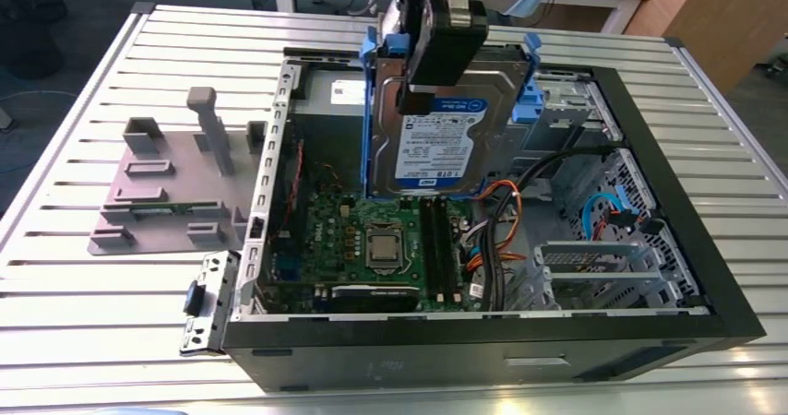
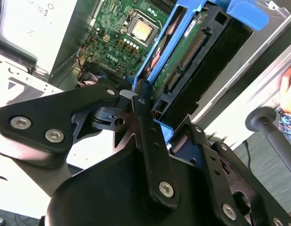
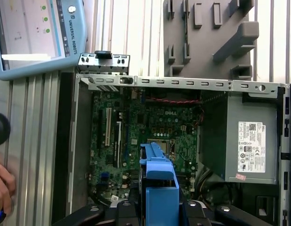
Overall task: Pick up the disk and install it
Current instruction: 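Insert the first disk wire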
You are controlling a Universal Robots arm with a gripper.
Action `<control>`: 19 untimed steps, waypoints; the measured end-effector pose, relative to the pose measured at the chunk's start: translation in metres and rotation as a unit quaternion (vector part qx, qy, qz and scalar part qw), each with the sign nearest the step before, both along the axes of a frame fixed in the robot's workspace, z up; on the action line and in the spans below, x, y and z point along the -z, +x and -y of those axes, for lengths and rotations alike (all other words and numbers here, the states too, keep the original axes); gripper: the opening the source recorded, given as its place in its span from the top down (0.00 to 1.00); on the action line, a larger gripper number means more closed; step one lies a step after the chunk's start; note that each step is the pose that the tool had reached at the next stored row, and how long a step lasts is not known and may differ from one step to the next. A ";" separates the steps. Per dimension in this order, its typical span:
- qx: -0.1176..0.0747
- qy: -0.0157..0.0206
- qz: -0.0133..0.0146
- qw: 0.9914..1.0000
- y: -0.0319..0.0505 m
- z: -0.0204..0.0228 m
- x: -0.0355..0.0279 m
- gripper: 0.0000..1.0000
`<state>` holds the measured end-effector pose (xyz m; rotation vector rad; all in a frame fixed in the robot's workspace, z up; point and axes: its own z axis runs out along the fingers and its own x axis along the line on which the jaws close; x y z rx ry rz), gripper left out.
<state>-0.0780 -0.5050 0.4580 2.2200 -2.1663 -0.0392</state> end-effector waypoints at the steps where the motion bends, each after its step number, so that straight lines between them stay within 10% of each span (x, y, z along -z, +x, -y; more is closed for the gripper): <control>1: 0.000 0.000 0.000 1.000 0.0005 0.0000 0.0000 0.63; 19: 0.000 -0.001 0.000 1.000 0.0094 0.0000 0.0002 0.63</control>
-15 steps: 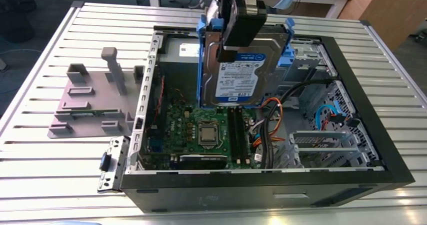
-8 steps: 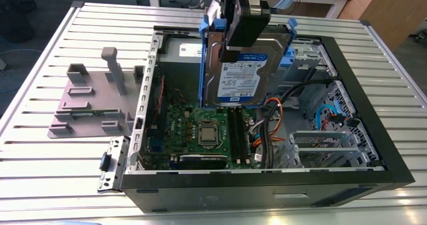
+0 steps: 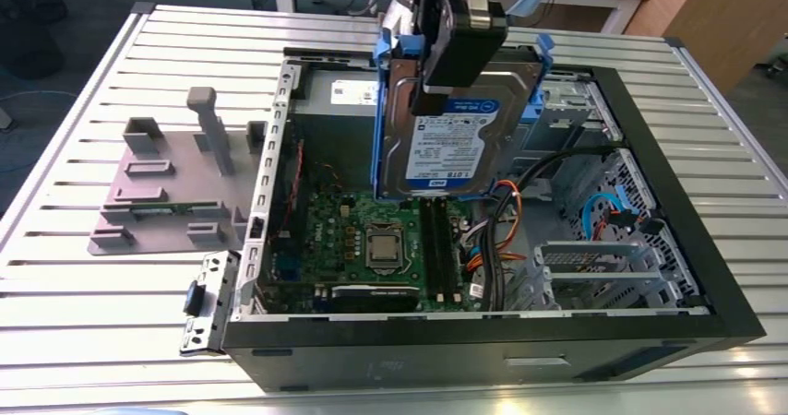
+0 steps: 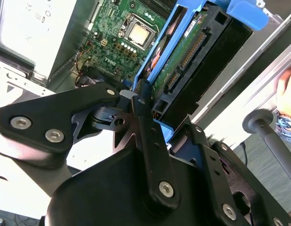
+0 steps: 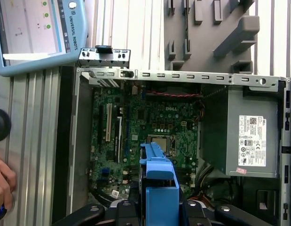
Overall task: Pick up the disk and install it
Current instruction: 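Insert the first disk wire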
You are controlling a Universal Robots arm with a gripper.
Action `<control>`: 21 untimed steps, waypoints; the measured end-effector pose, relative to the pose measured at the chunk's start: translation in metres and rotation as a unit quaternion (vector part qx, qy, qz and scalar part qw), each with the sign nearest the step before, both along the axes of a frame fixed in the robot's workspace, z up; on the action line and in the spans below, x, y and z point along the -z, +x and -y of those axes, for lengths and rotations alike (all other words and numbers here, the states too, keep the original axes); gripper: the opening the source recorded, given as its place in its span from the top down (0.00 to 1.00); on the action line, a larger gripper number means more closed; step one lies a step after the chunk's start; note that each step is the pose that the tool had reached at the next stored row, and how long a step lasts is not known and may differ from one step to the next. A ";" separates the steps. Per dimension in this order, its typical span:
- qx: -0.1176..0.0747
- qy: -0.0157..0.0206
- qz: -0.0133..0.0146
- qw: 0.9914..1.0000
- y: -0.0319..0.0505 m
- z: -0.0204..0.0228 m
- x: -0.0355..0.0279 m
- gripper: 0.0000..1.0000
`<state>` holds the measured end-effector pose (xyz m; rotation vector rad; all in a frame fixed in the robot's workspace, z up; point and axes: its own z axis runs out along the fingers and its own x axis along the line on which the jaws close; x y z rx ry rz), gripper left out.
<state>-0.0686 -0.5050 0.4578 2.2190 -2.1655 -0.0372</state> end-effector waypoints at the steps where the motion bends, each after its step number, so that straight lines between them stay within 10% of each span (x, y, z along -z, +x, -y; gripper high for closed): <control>1: 0.000 0.000 0.000 1.000 0.0005 0.0000 0.0000 0.63; 21: 0.000 -0.002 0.000 1.000 0.0106 0.0000 0.0002 0.63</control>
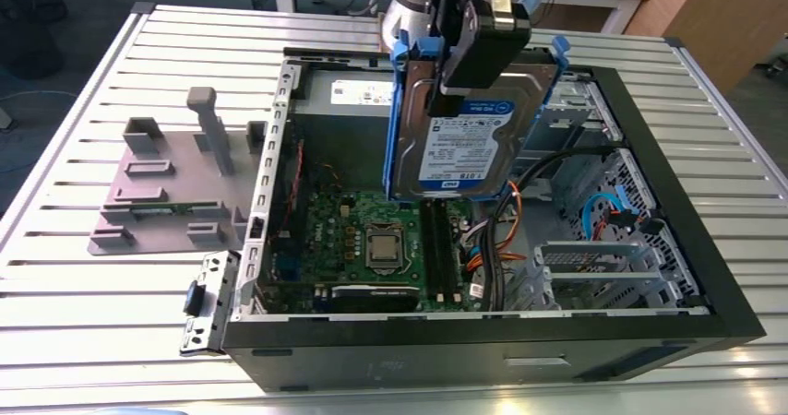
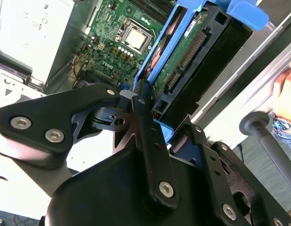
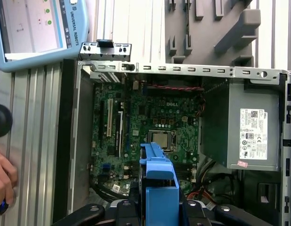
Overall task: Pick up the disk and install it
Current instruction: 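Insert the first disk wire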
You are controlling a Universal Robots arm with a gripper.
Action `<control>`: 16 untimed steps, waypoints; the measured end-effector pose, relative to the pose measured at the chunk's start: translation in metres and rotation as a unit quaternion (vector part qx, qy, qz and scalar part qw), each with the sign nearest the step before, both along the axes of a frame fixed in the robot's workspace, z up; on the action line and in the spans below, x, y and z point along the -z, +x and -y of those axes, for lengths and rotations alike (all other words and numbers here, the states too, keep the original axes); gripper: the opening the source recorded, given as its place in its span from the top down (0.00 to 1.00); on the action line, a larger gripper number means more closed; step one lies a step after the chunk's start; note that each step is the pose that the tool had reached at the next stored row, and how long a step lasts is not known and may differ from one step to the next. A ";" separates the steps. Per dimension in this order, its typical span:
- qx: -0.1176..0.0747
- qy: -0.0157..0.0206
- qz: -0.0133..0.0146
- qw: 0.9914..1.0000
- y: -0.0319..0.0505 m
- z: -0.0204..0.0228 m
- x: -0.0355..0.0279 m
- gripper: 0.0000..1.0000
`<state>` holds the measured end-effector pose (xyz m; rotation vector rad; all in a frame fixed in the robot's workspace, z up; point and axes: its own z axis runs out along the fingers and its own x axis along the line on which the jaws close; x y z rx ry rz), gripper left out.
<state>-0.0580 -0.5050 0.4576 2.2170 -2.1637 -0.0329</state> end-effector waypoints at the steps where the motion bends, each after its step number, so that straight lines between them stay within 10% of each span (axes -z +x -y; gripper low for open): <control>1: 0.000 0.000 0.000 1.000 0.0005 0.0000 0.0000 0.63; 16: 0.000 -0.001 0.000 1.000 0.0086 0.0000 0.0002 0.63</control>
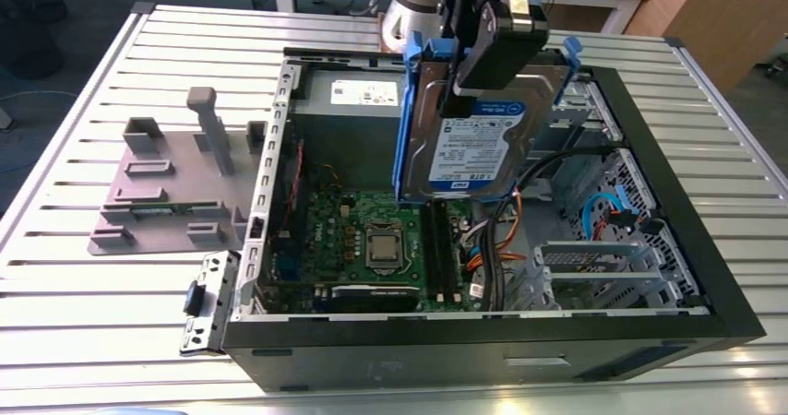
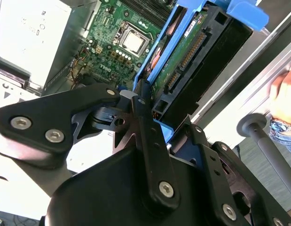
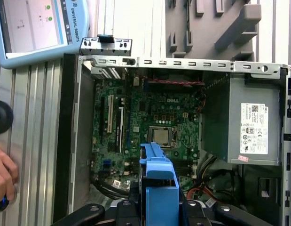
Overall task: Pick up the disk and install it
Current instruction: 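Insert the first disk wire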
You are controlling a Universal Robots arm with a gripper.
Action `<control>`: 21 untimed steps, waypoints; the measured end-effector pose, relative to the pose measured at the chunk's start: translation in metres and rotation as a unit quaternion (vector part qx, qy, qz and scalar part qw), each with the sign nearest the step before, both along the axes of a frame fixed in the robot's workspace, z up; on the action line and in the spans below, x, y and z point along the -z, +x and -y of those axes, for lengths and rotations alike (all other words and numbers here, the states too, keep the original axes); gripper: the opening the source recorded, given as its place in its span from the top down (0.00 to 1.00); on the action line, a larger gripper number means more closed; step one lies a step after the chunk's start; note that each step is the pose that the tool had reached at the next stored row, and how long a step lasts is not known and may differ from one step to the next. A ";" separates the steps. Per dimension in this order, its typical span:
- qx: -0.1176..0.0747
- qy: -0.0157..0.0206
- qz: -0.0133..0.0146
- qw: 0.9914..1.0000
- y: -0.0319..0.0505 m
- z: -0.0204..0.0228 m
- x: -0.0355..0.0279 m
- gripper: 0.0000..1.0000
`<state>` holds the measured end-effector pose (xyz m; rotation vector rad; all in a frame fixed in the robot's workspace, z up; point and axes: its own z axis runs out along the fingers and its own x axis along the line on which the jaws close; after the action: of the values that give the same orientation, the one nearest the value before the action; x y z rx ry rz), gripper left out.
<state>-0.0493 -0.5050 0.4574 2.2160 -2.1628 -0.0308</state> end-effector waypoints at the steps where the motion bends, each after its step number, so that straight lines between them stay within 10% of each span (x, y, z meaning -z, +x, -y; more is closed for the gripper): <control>1: 0.000 0.000 0.000 1.000 0.0008 0.0000 0.0000 0.63; 15: 0.000 0.000 0.000 1.000 0.0136 0.0003 0.0003 0.63; 21: 0.000 0.000 0.000 1.000 0.0163 0.0075 0.0005 0.63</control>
<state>-0.0330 -0.5125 0.4569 2.2155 -2.1629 -0.0305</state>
